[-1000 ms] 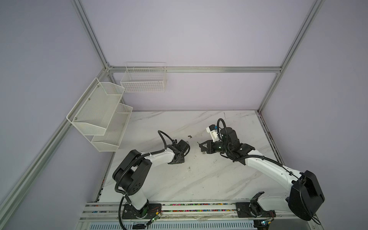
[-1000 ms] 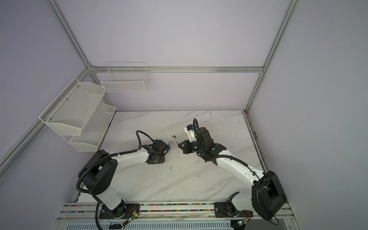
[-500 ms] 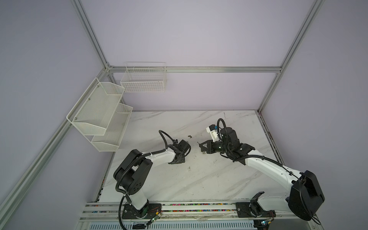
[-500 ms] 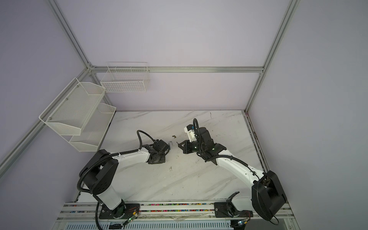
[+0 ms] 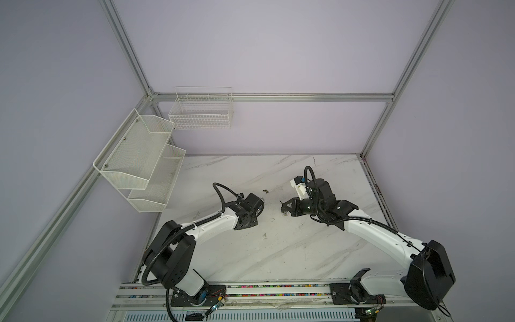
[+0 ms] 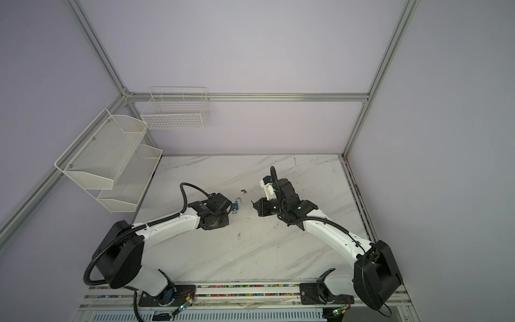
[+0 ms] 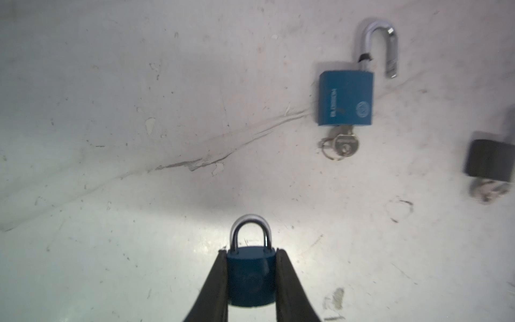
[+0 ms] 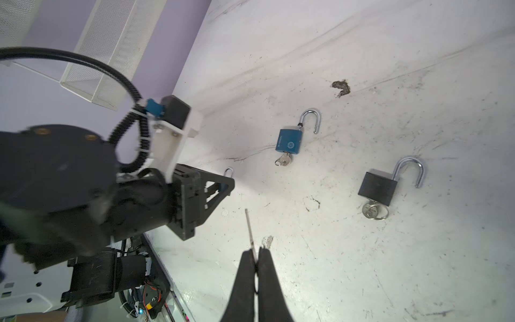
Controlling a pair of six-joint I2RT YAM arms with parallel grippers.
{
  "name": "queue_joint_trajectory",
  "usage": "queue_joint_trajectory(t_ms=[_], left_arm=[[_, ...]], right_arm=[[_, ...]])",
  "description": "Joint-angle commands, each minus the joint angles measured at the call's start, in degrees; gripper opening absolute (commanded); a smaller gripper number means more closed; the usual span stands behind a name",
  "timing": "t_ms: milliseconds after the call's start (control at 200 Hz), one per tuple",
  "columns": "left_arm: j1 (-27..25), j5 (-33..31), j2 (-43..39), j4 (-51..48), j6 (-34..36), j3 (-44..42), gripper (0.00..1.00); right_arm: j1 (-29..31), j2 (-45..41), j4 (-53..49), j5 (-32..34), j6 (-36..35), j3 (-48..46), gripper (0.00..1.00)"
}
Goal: Unlock with the key
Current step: 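Raise the padlock with the left gripper while the right gripper brings the key toward it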
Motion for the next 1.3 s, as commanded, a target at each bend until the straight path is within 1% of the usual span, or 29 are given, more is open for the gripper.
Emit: queue_joint_trajectory(t_ms=[0, 170, 340, 470, 570, 595, 675, 860, 1295], left_arm=[[-1.0, -0.8, -7.0, 2.0, -7.3, -0.3, 0.00], [-2.3, -2.9, -12.7, 3.0, -11.7, 0.6, 0.00], [-3.1, -3.1, -16.6, 4.5, -15.6, 1.6, 0.00], [-3.8, -3.9, -19.4, 6.6, -17.4, 0.9, 0.00], [-3.8, -4.0, -21.2, 7.9, -18.0, 0.3, 0.00], [-3.8, -4.1, -21.5, 8.1, -18.3, 0.2, 0.00], [-3.9, -4.3, -22.4, 8.2, -18.8, 0.0, 0.00], [-3.9, -4.6, -23.8, 8.2, -19.4, -0.7, 0.00], [-3.9, -4.0, -23.7, 8.3, -19.2, -0.7, 0.00]], right_arm=[[0.4, -0.6, -4.0, 2.9, -1.4, 1.7, 0.00], [4.2, -0.2, -3.4, 6.0, 0.2, 0.5, 0.00], [10.7, 0.9, 2.5, 7.0, 3.7, -1.1, 0.00], [14.0, 1.9, 9.0, 6.7, 7.1, -2.1, 0.00], [16.3, 3.0, 11.1, 8.4, 8.4, -0.8, 0.00], [16.9, 4.7, 11.3, 8.9, 8.3, -0.1, 0.00], [18.6, 6.4, 11.4, 11.8, 8.6, 1.7, 0.00], [19.7, 7.1, 16.6, 13.3, 11.8, 2.0, 0.00], [21.2, 7.2, 21.4, 13.6, 13.8, 2.2, 0.00]])
